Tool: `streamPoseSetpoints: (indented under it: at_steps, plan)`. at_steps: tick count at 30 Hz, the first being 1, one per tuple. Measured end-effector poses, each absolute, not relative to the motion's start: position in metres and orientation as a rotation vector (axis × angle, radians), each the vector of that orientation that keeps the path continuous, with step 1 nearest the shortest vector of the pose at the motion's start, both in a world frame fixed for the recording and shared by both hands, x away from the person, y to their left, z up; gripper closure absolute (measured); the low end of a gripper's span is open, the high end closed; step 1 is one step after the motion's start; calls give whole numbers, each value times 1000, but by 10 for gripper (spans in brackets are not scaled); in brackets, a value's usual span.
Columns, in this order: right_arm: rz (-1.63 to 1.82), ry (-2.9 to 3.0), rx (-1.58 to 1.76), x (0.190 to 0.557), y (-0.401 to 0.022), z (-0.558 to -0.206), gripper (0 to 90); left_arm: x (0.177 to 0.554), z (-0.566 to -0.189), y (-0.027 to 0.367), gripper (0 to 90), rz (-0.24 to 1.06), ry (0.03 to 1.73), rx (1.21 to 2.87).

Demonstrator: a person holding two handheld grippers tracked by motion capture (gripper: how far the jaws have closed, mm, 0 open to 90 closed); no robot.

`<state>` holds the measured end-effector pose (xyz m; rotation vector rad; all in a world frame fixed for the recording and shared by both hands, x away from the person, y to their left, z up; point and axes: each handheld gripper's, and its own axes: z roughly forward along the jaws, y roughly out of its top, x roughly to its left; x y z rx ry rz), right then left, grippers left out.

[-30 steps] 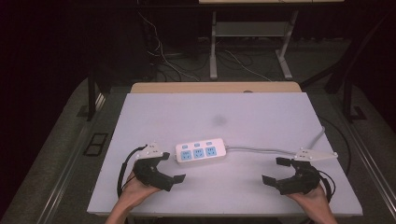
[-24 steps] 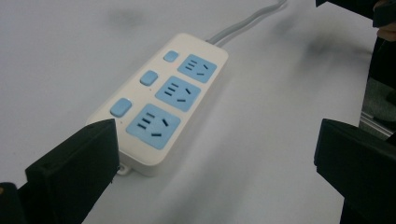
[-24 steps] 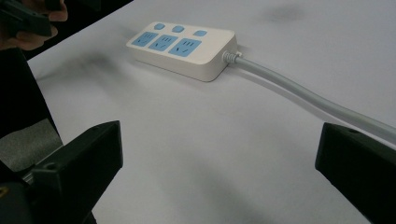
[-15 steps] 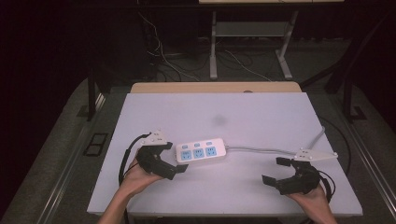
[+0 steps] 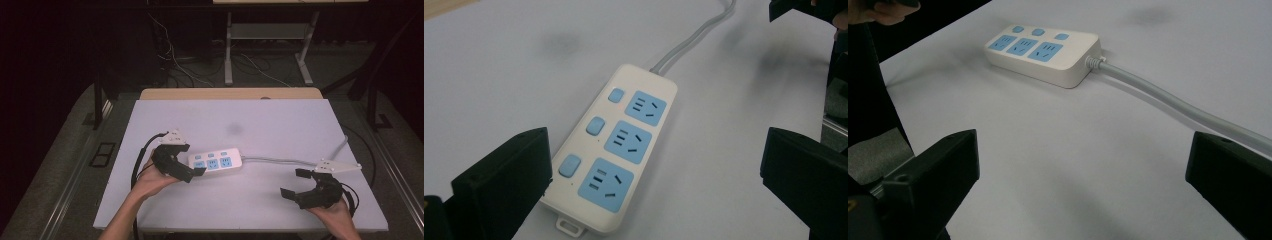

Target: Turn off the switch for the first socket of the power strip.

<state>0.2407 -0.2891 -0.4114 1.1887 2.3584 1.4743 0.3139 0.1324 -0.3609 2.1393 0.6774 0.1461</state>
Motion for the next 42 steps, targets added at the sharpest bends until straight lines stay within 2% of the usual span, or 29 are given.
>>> streamPoseSetpoints:
  at_steps: [42]
  plan:
    - [1472, 2369, 1207, 243, -290, -416, 6, 374, -358, 78, 0, 107, 605, 2286]
